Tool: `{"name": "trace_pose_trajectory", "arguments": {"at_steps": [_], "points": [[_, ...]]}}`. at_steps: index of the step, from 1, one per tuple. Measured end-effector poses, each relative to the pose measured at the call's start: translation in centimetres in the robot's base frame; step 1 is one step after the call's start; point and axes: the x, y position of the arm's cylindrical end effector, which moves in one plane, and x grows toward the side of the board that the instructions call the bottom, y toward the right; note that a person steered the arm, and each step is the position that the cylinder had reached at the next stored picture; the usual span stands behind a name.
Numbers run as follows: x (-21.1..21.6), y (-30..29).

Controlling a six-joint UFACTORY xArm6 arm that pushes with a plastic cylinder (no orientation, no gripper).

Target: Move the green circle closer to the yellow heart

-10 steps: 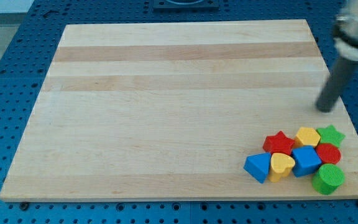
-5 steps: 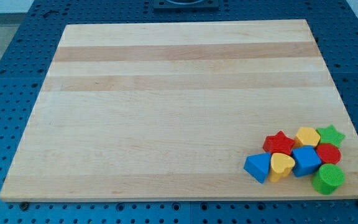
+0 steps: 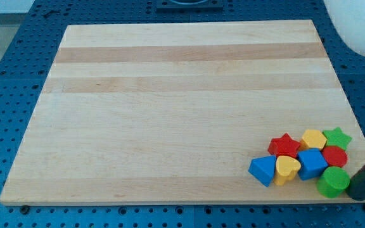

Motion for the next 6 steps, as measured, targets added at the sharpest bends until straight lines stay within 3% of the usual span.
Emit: {"name": "trace_pose_trajectory", "arguments": {"at_steps": [2, 4, 5, 6], "points": [[0.0, -3.9], [0.0, -4.2], [-0.2, -9.2], [-7.6, -21.5]]}}
